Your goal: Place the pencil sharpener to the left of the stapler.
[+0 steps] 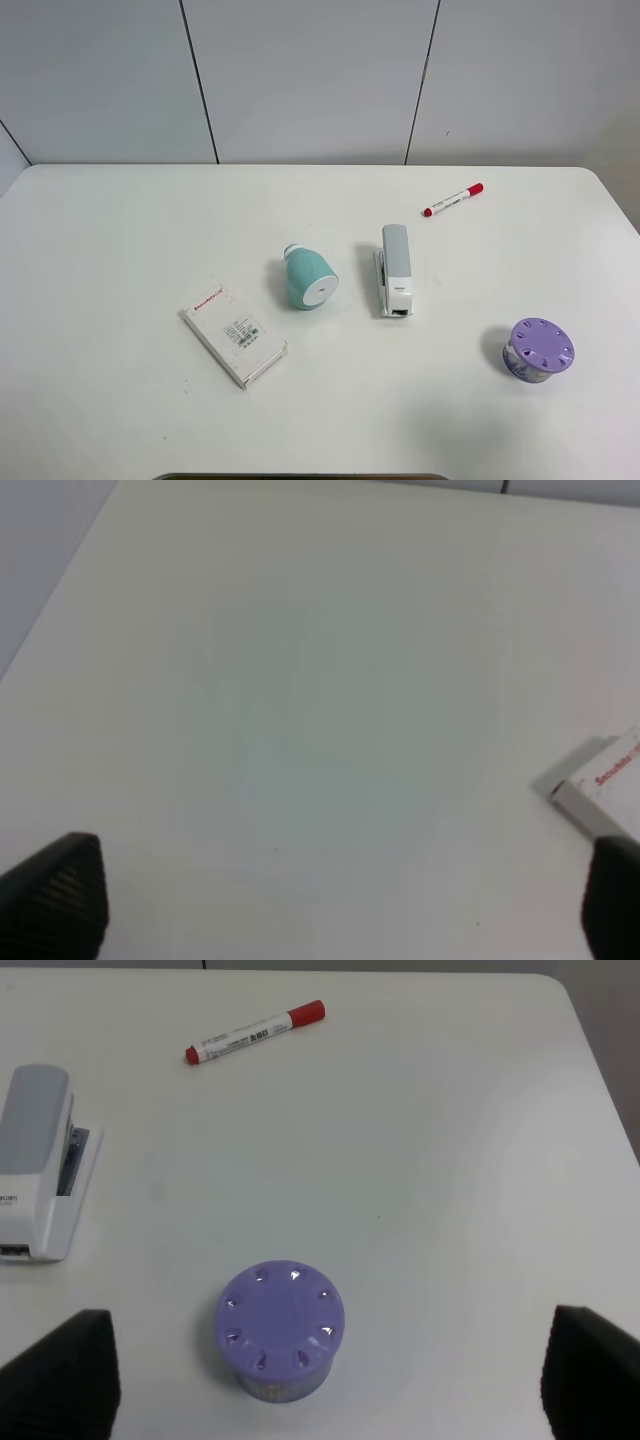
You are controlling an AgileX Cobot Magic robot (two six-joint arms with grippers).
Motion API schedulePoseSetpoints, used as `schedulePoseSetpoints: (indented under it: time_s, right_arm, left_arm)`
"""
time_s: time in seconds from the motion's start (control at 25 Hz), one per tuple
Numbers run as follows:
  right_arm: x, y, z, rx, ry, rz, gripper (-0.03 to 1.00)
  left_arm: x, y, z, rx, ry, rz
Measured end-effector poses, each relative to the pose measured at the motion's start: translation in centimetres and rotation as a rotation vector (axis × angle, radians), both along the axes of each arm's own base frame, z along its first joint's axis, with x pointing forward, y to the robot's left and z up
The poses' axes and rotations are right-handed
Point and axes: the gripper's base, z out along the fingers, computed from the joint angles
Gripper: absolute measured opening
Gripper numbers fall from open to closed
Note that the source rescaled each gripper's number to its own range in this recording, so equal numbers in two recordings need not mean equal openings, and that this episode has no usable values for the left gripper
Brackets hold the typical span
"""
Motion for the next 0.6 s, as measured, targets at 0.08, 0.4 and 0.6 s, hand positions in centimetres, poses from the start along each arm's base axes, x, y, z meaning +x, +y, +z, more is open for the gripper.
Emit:
schedulePoseSetpoints:
  time_s: [0.08,0.4,0.6]
  right_arm:
    - [0.00,0.00,0.00,0.000,0.000,0.000,0.67]
    - [0.00,0.00,0.00,0.000,0.000,0.000,0.67]
    - [0.00,0.00,0.00,0.000,0.000,0.000,0.67]
  left_arm:
    - [0.00,0.00,0.00,0.000,0.000,0.000]
    - [0.00,0.00,0.00,0.000,0.000,0.000]
    - [0.00,0.00,0.00,0.000,0.000,0.000]
